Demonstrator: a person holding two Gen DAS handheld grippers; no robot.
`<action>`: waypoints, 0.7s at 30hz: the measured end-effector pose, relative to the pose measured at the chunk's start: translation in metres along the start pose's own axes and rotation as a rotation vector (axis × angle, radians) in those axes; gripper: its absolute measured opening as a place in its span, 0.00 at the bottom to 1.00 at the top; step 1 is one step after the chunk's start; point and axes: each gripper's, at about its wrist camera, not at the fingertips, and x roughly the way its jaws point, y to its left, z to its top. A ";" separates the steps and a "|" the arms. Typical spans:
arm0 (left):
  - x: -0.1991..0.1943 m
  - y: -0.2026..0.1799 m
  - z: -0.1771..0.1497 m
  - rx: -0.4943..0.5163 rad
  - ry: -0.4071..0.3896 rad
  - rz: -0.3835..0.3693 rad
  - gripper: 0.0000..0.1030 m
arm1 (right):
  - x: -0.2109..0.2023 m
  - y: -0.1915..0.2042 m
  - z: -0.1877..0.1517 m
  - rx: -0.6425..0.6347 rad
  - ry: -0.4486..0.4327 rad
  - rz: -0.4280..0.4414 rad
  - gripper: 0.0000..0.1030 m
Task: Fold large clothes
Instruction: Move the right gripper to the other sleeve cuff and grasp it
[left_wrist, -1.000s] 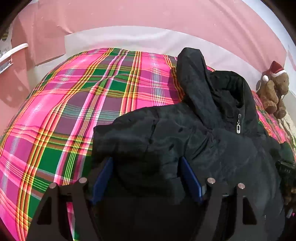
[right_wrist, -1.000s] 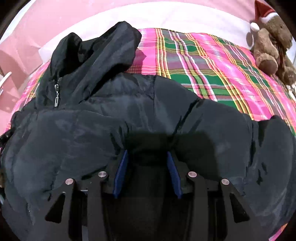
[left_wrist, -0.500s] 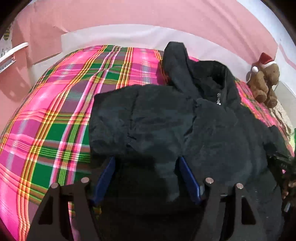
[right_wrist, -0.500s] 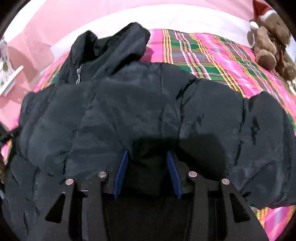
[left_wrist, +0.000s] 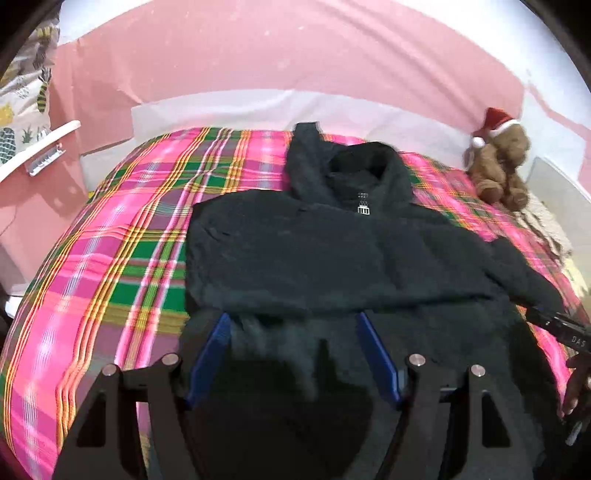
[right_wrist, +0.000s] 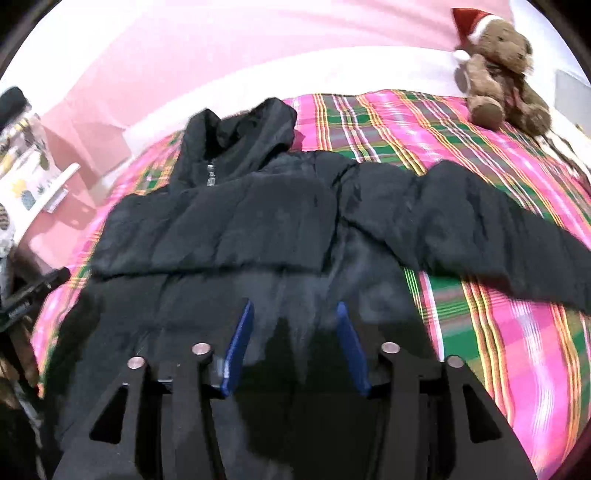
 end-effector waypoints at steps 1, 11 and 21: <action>-0.010 -0.007 -0.008 -0.003 -0.008 -0.017 0.71 | -0.009 0.000 -0.007 0.006 -0.007 -0.001 0.53; -0.060 -0.050 -0.069 -0.013 0.018 -0.082 0.71 | -0.076 -0.004 -0.078 0.055 -0.011 -0.005 0.56; -0.077 -0.069 -0.069 0.034 0.003 -0.092 0.71 | -0.098 -0.032 -0.086 0.137 -0.057 -0.013 0.56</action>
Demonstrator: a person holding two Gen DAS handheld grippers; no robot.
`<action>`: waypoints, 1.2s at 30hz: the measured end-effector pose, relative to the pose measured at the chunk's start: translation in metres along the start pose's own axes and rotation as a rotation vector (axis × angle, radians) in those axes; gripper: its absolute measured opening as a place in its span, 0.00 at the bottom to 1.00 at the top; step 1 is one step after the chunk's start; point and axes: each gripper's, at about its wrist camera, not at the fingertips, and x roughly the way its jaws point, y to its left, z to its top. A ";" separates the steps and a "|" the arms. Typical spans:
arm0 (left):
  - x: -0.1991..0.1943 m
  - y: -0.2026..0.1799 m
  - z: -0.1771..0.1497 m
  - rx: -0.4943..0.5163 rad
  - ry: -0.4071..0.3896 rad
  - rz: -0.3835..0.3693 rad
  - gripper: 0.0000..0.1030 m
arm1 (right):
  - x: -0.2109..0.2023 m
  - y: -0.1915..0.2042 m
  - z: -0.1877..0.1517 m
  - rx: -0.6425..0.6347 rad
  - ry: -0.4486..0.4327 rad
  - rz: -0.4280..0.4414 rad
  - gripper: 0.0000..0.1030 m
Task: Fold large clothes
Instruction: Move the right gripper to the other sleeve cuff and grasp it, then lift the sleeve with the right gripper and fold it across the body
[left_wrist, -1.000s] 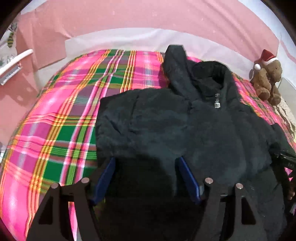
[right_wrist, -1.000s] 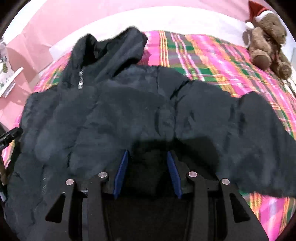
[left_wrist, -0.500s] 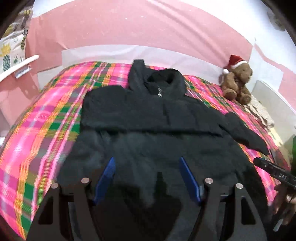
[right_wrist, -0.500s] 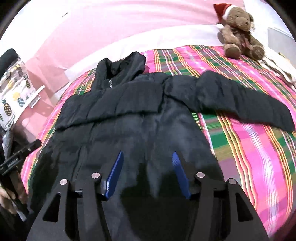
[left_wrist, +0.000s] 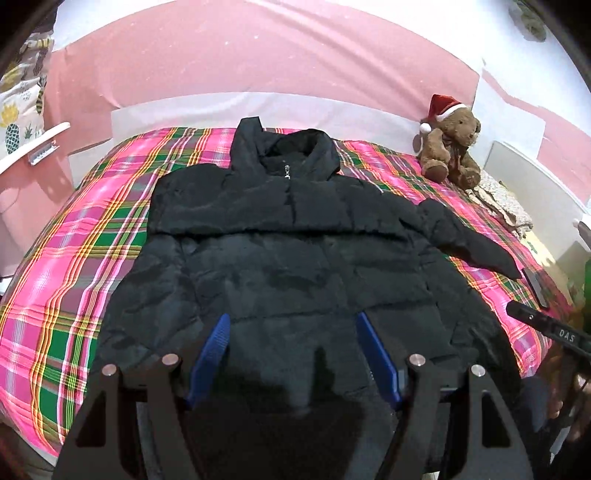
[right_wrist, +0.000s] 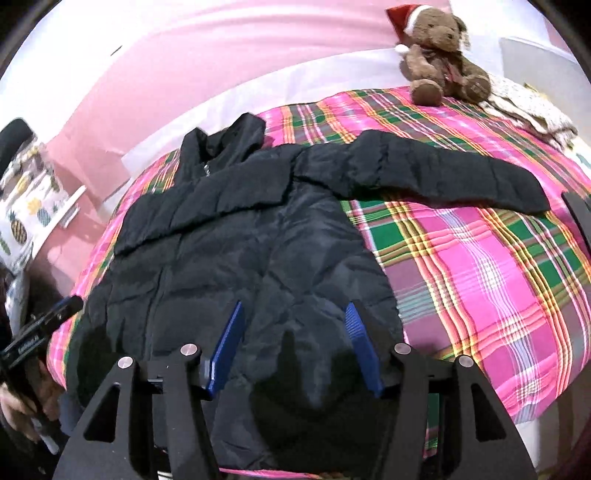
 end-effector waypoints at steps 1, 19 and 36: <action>0.000 -0.001 0.000 -0.001 0.001 -0.002 0.71 | 0.000 -0.004 0.000 0.012 -0.001 0.004 0.56; 0.060 0.000 0.040 0.022 0.022 0.024 0.71 | 0.043 -0.120 0.052 0.235 0.003 -0.113 0.57; 0.155 0.009 0.043 0.001 0.130 0.073 0.71 | 0.130 -0.264 0.108 0.623 -0.082 -0.071 0.57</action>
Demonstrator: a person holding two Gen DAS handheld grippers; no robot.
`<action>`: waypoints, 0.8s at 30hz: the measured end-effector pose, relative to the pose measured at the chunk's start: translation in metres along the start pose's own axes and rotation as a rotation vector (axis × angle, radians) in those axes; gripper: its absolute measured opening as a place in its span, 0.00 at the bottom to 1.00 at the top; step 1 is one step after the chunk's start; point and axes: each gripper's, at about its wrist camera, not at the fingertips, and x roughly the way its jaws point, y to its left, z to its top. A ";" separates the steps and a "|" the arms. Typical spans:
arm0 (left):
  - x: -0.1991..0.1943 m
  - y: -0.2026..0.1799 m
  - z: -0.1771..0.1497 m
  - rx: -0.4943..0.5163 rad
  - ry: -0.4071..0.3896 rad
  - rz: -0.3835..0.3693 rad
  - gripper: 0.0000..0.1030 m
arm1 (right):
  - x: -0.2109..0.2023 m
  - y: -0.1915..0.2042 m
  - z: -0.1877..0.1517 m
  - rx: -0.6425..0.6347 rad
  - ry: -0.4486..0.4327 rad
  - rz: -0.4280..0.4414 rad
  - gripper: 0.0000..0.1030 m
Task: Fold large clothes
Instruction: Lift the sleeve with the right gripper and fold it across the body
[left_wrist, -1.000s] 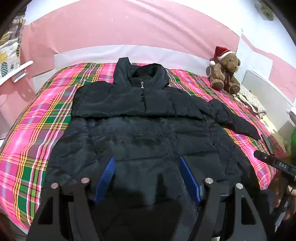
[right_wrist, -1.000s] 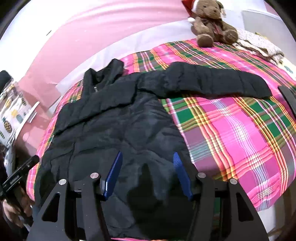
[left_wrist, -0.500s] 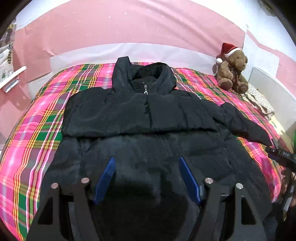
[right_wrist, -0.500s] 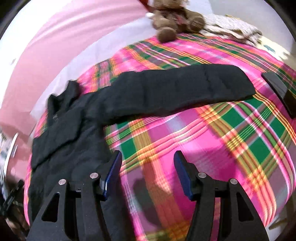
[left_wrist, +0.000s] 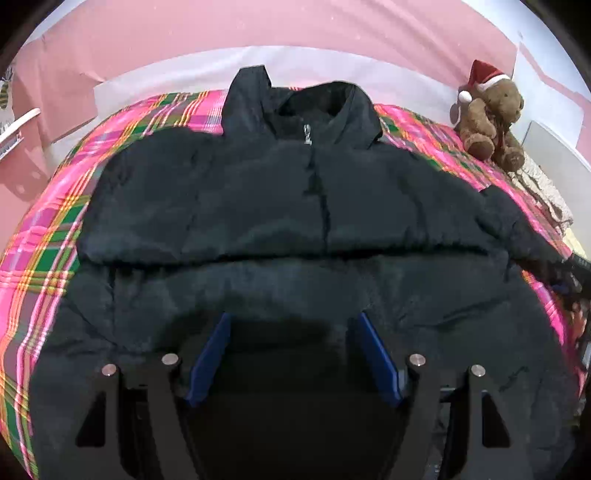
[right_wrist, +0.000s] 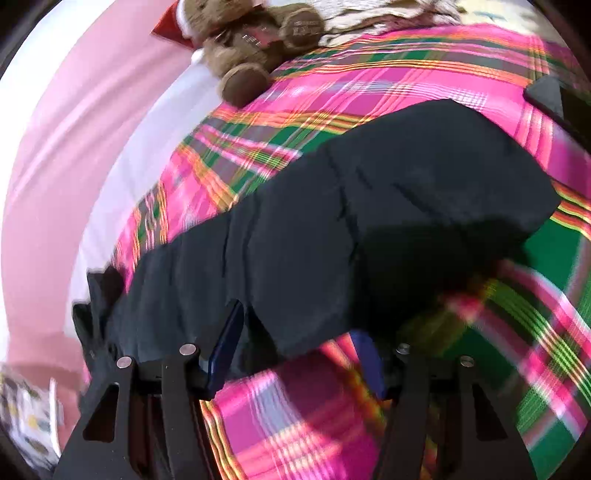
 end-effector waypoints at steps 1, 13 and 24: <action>0.000 -0.001 -0.001 0.001 -0.002 0.000 0.71 | 0.001 0.000 0.002 0.011 -0.010 0.002 0.57; -0.024 0.008 0.002 -0.018 -0.030 -0.011 0.71 | -0.056 0.079 -0.001 -0.184 -0.119 -0.011 0.13; -0.066 0.029 0.000 -0.067 -0.102 -0.043 0.71 | -0.121 0.252 -0.040 -0.516 -0.177 0.225 0.12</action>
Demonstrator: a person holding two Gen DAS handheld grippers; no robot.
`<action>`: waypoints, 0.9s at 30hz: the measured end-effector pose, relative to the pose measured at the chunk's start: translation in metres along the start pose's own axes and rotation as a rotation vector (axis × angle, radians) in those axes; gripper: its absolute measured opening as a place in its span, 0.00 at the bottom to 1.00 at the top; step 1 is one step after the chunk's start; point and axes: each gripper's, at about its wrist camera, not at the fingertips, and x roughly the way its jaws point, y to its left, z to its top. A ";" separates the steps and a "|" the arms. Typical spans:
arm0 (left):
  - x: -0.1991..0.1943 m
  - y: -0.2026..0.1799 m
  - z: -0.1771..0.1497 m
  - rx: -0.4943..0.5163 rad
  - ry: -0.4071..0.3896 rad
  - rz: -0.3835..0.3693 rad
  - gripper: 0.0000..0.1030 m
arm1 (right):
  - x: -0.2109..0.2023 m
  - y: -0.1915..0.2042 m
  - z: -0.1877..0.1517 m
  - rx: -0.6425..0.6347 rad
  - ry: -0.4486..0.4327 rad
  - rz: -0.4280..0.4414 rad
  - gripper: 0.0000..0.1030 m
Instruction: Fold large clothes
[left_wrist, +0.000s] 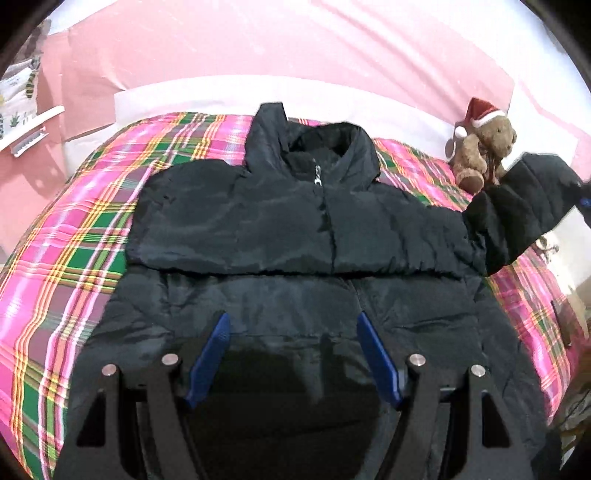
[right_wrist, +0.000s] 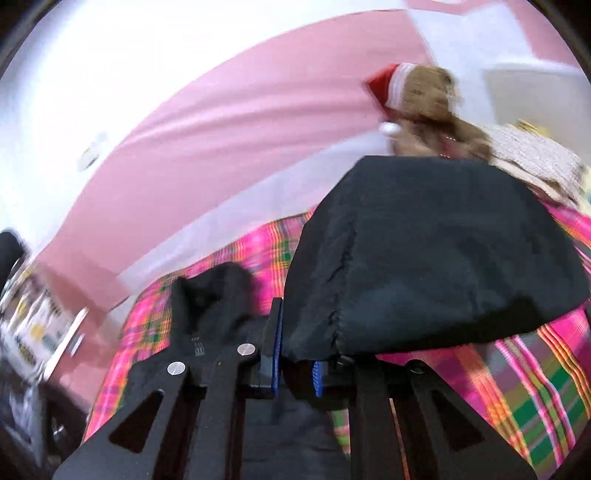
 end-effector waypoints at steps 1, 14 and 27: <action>-0.004 0.003 0.000 -0.005 -0.008 0.000 0.71 | 0.007 0.018 0.000 -0.030 0.013 0.020 0.12; -0.023 0.057 0.007 -0.097 -0.065 0.030 0.71 | 0.135 0.139 -0.072 -0.198 0.281 0.136 0.20; -0.026 0.063 0.018 -0.107 -0.083 0.014 0.71 | 0.153 0.152 -0.125 -0.251 0.384 0.316 0.50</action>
